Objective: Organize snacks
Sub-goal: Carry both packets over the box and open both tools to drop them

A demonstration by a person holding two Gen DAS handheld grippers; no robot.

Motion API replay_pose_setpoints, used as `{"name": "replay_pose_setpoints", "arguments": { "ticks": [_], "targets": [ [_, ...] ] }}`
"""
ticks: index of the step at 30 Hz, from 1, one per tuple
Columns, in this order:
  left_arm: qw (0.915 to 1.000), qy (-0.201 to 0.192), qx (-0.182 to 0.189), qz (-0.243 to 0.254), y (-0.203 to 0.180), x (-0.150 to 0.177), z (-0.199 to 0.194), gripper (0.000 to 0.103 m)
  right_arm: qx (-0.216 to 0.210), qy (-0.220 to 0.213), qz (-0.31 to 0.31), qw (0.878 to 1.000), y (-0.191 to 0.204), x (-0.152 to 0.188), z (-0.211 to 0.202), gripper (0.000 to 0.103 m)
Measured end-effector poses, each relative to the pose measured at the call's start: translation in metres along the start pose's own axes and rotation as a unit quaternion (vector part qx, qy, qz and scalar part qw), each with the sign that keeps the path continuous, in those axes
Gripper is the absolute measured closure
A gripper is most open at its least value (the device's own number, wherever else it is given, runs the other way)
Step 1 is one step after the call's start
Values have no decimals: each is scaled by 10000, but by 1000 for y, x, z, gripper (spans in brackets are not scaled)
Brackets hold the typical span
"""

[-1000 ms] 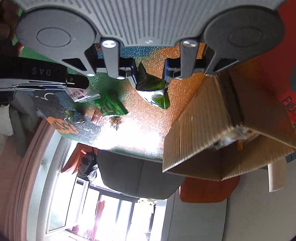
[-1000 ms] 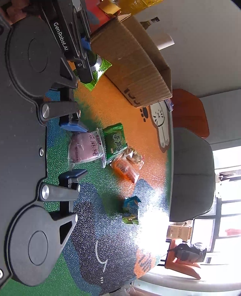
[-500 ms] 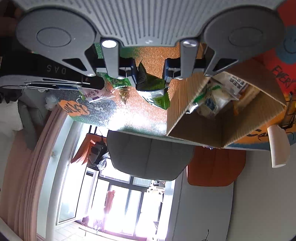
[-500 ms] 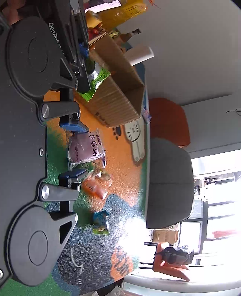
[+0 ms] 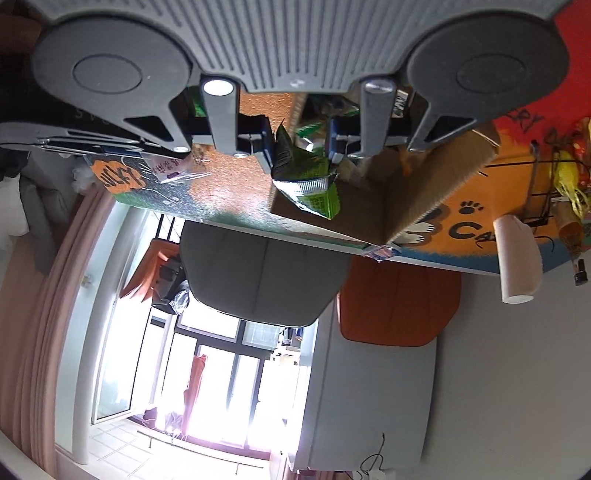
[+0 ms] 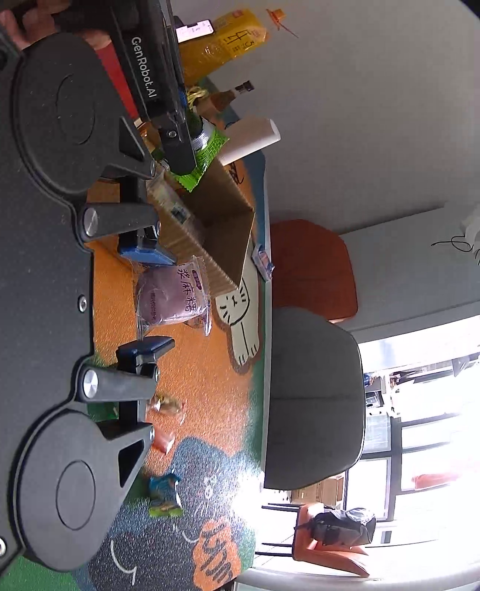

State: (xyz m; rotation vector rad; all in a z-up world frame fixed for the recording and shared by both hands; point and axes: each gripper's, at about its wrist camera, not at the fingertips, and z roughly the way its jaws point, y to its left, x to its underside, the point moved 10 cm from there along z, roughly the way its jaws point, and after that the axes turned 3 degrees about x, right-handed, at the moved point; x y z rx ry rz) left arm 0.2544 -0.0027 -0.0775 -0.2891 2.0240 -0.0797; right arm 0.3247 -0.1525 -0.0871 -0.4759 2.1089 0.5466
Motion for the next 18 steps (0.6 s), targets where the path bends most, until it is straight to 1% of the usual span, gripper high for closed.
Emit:
{"name": "replay_pose_setpoints", "arguments": {
  "ticks": [11, 18],
  "targets": [
    [9996, 3, -208, -191, 43, -10, 0, 76, -73, -65, 35, 9999, 28, -10, 15, 66],
    [9994, 53, -226, -239, 63, -18, 10, 76, -132, -62, 23, 9999, 42, -15, 25, 68]
  ]
}}
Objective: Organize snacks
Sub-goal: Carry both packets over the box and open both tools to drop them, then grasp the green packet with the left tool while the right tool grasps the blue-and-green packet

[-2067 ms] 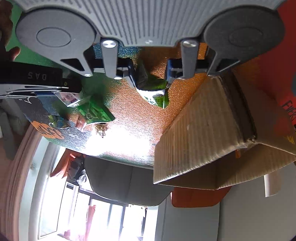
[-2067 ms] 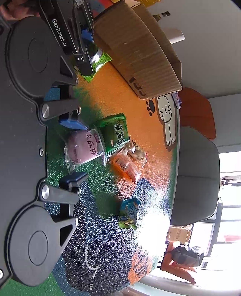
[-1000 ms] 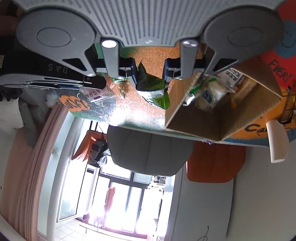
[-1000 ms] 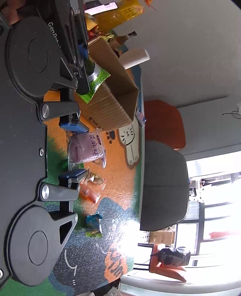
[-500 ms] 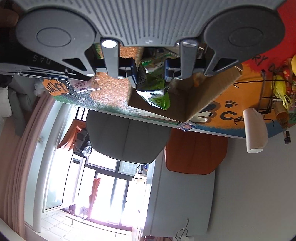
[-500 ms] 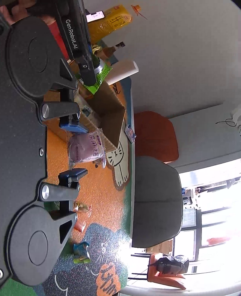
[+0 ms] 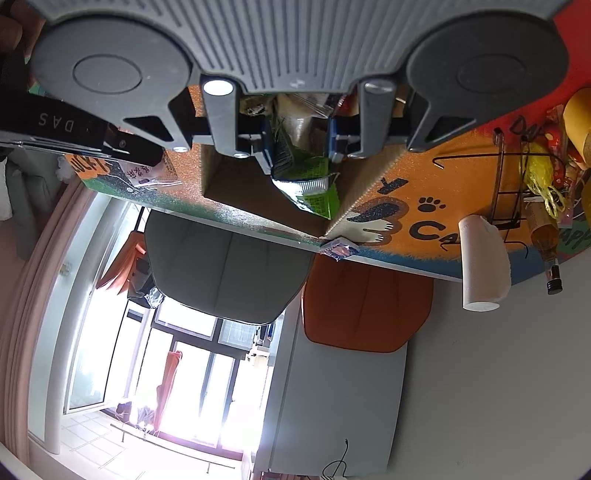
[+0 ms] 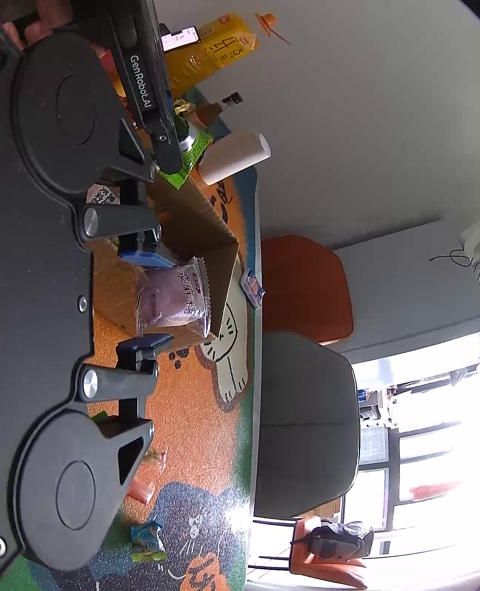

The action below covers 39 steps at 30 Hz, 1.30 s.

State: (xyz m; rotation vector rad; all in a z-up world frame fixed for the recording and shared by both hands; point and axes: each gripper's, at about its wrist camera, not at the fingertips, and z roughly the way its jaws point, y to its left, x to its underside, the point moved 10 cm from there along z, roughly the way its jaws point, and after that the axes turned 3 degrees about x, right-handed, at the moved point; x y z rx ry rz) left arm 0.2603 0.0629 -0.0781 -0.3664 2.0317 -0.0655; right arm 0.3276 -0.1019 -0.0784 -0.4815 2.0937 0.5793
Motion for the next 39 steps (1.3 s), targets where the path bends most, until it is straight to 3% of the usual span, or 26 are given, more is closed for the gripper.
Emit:
{"name": "replay_pose_setpoints", "arguments": {
  "ticks": [15, 16, 20, 28, 36, 39],
  "targets": [
    [9993, 261, 259, 90, 10, -19, 45, 74, -102, 121, 63, 9999, 17, -16, 34, 69],
    [9993, 225, 273, 106, 10, -20, 47, 72, -86, 132, 72, 9998, 16, -16, 37, 69],
    [9996, 177, 213, 111, 16, -23, 53, 47, -82, 226, 119, 9996, 17, -15, 48, 69],
    [9998, 173, 45, -51, 36, -25, 45, 40, -19, 249, 277, 9993, 17, -15, 60, 59],
    [9998, 210, -66, 0, 31, -23, 29, 16, 49, 191, 252, 9995, 11, -15, 38, 43],
    [9994, 324, -119, 15, 27, -18, 27, 13, 148, 170, 288, 9993, 4, -15, 28, 37]
  ]
}}
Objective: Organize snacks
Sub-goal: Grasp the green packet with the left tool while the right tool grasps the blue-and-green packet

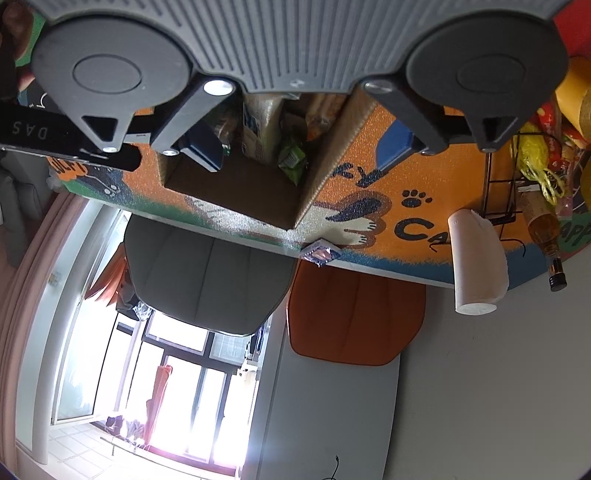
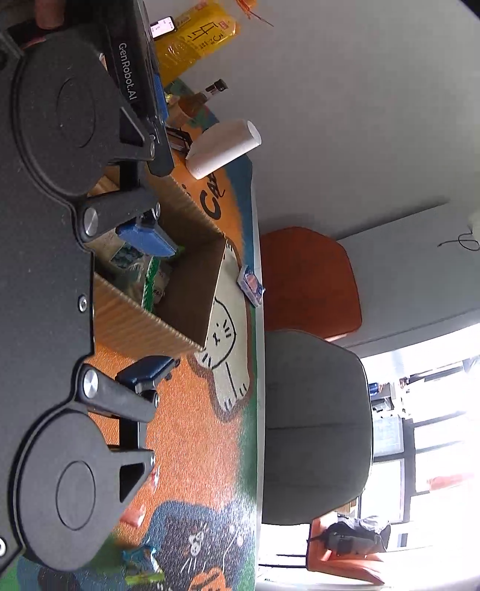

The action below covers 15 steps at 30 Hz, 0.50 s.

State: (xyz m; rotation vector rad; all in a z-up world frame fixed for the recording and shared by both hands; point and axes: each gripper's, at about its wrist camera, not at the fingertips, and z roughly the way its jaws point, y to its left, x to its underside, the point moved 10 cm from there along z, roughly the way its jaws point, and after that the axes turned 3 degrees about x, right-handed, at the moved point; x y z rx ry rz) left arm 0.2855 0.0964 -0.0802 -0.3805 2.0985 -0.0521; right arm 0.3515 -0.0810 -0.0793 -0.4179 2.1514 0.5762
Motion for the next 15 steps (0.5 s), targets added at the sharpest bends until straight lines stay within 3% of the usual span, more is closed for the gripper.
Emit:
{"name": "replay_pose_setpoints", "arguments": {
  "ticks": [9, 15],
  "targets": [
    [9999, 46, 100, 51, -23, 8, -14, 0, 274, -214, 160, 9993, -33, 0, -36, 0],
    [9993, 186, 324, 3, -41, 17, -20, 0, 411, -100, 152, 9990, -55, 10, -51, 0]
  ]
}}
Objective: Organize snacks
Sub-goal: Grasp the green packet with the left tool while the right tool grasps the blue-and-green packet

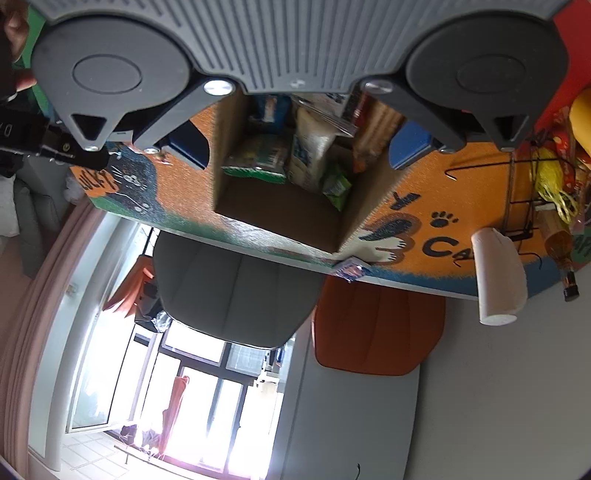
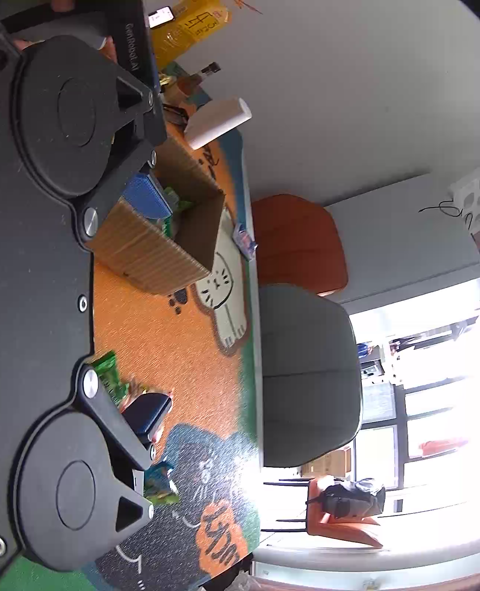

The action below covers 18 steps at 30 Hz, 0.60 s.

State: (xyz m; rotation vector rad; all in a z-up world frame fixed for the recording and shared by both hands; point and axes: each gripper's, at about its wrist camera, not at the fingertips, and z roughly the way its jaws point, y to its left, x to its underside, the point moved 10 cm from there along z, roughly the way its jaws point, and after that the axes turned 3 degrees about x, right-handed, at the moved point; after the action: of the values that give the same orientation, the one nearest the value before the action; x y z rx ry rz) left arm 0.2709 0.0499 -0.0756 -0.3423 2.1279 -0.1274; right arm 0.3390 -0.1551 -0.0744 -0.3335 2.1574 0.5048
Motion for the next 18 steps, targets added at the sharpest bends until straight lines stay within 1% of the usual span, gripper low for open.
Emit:
{"name": "replay_pose_setpoints", "arguments": {
  "ticks": [2, 5, 9, 12, 15, 18],
  "targets": [
    [9999, 32, 96, -13, -7, 4, -1, 0, 10, 63, 40, 10000, -8, 6, -3, 0],
    [9999, -8, 89, 60, -16, 9, -4, 0, 142, 111, 76, 9998, -21, 14, -7, 0],
    [9998, -12, 164, 125, -28, 17, -6, 0, 406, 259, 113, 9988, -38, 27, -10, 0],
    [9996, -22, 141, 245, -38, 22, -7, 0, 609, 285, 202, 9975, -53, 34, -13, 0],
    [9992, 64, 159, 362, -50, 28, -6, 0, 609, 255, 259, 9975, -66, 39, -18, 0],
    [9990, 175, 257, 317, -61, 33, -4, 0, 599, 288, 328, 9972, -77, 44, -22, 0]
  ]
}}
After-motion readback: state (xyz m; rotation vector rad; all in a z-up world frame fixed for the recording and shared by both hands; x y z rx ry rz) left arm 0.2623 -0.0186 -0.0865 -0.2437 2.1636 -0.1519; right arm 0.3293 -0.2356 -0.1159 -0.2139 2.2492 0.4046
